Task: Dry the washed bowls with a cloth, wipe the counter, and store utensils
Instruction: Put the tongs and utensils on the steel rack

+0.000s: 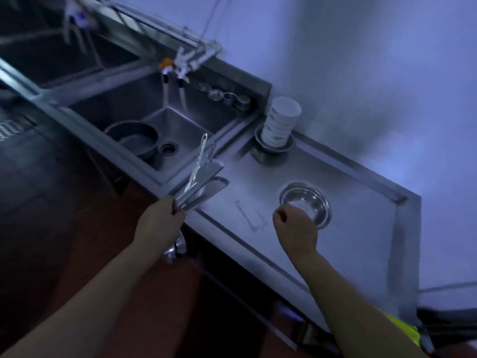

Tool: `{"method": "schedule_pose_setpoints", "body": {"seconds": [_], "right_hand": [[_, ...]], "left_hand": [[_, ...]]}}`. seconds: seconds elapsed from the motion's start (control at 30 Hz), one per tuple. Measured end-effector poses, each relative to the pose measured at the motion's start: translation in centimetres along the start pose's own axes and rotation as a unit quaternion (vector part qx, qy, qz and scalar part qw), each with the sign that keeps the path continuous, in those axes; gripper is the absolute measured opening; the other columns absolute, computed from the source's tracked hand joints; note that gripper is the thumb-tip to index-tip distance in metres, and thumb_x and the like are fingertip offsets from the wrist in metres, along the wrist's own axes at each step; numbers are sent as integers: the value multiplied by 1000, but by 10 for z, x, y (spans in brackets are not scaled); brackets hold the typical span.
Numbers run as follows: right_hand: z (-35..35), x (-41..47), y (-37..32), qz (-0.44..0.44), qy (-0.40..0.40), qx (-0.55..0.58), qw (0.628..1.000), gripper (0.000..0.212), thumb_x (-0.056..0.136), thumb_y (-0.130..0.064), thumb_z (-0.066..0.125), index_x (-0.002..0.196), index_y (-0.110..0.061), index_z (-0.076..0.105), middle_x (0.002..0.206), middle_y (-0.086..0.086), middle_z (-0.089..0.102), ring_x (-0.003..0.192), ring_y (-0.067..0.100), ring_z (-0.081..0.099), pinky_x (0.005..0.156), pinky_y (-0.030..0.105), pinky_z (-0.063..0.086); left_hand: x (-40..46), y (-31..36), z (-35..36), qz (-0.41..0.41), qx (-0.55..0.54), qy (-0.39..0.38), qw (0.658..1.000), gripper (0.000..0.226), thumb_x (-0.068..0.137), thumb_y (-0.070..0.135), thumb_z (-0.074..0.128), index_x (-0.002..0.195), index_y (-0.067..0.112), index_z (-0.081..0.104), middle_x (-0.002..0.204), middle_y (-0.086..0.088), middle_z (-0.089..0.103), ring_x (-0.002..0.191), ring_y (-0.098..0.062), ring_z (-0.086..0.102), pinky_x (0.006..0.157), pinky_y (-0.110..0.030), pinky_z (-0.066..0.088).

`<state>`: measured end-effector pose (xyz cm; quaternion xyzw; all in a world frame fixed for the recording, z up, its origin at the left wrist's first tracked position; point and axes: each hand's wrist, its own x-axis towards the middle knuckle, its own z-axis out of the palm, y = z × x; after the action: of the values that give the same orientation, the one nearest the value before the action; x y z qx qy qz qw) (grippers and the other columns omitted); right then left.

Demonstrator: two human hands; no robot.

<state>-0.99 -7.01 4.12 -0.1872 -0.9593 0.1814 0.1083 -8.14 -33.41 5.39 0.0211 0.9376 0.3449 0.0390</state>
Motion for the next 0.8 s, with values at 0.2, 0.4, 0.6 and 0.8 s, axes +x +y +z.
{"method": "schedule_pose_setpoints", "body": {"seconds": [0.2, 0.4, 0.6, 0.8], "right_hand": [[24, -30, -133, -138, -21, 8, 990, 24, 87, -12, 58, 65, -12, 50, 57, 1, 46, 53, 19, 39, 46, 28, 23], [49, -60, -248, -228, -57, 43, 971, 28, 88, -19, 58, 64, -19, 44, 60, -2, 46, 57, 18, 42, 49, 28, 23], [78, -80, -338, -362, -88, 77, 925, 14, 89, -19, 60, 76, -18, 64, 59, -3, 56, 56, 15, 52, 49, 28, 32], [107, -109, -433, -481, -169, 77, 857, 11, 91, -23, 58, 83, -23, 65, 68, -6, 60, 58, 11, 54, 52, 32, 45]], "left_hand": [[-53, -97, -94, -63, 23, 70, 995, 24, 87, 23, 54, 70, 16, 40, 60, -3, 53, 52, -14, 48, 43, -28, 28], [-113, -179, -162, -131, 17, 121, 984, 23, 86, 21, 55, 69, 16, 41, 61, -2, 53, 56, -18, 51, 49, -33, 34], [-167, -236, -205, -217, 17, 199, 956, 30, 87, 22, 58, 66, 18, 36, 58, -1, 50, 55, -16, 49, 46, -29, 28], [-233, -276, -239, -324, 30, 283, 902, 37, 86, 26, 59, 64, 21, 31, 61, 2, 46, 61, -23, 46, 50, -34, 26]]}}
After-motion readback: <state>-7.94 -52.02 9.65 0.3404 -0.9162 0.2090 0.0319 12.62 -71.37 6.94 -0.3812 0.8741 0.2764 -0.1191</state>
